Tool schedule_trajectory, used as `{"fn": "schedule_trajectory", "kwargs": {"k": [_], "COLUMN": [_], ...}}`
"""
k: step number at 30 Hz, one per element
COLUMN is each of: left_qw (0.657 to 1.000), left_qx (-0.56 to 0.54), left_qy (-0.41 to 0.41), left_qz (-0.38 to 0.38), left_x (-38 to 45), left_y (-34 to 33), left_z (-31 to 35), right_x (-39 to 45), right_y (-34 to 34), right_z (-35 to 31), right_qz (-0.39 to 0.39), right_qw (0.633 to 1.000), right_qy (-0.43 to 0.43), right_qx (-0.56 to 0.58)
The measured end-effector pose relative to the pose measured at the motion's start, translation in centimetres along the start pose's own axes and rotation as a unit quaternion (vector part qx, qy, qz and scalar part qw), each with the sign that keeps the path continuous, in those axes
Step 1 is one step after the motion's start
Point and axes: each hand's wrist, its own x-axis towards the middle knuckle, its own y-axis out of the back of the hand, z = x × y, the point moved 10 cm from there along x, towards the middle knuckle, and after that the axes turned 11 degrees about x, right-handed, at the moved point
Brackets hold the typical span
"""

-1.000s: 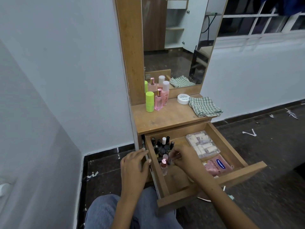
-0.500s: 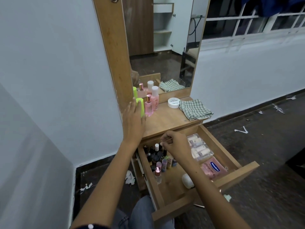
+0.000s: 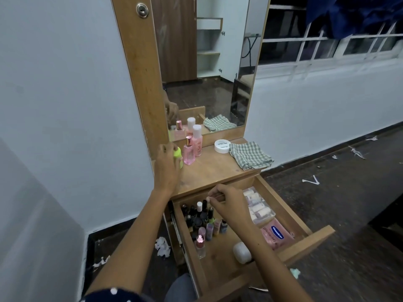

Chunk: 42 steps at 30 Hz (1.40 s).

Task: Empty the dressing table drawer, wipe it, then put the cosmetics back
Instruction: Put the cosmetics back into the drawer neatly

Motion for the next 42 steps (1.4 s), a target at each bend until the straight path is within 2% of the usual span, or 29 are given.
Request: {"fn": "schedule_trajectory", "kwargs": {"k": [4,6,12,15,17,20,24,28,31,40,42], "left_qw": [0.997,0.995,0.983,0.974,0.980,0.985,0.971,0.967,0.975,0.976,0.979], "left_qx": [-0.010,-0.041,-0.165,-0.197,-0.139,0.015,0.089,0.098,0.088,0.074,0.062], "left_qy": [-0.059,-0.070,-0.081,-0.075,-0.075,-0.104,-0.127,-0.131,-0.112,-0.096,-0.101], "left_qz": [0.057,0.058,-0.002,-0.085,-0.121,-0.135,-0.184,-0.193,-0.172,-0.183,-0.163], "left_x": [-5.1,-7.8,-12.9,-14.1,-14.8,-15.7,-17.1,-17.4,-17.3,-17.4,-17.2], "left_y": [3.3,4.4,4.3,3.0,2.2,1.4,0.0,-0.3,0.1,-0.4,-0.1], "left_z": [2.5,3.5,5.2,4.7,3.2,1.6,2.0,2.8,2.9,2.5,2.5], "right_x": [-0.7,-1.2,-3.0,-4.1,-4.5,-5.1,-6.1,-6.7,-6.8,-6.7,-6.8], "right_y": [-0.3,-0.6,-1.2,-1.0,-0.5,0.3,0.1,-1.1,-2.1,-3.7,-3.1], "right_z": [-1.4,-1.9,-4.0,-3.2,-1.3,1.5,3.4,4.7,5.3,4.4,4.7], "right_qz": [-0.006,-0.013,-0.066,-0.087,-0.091,-0.091,-0.088,-0.102,-0.111,-0.126,-0.132], "right_qw": [0.998,0.997,0.990,0.989,0.993,0.994,0.989,0.976,0.969,0.964,0.962], "right_qy": [0.039,0.059,0.123,0.116,0.080,0.035,-0.036,-0.095,-0.119,-0.107,-0.107], "right_qx": [0.044,0.050,0.012,0.007,-0.008,-0.050,-0.116,-0.165,-0.185,-0.209,-0.213]}}
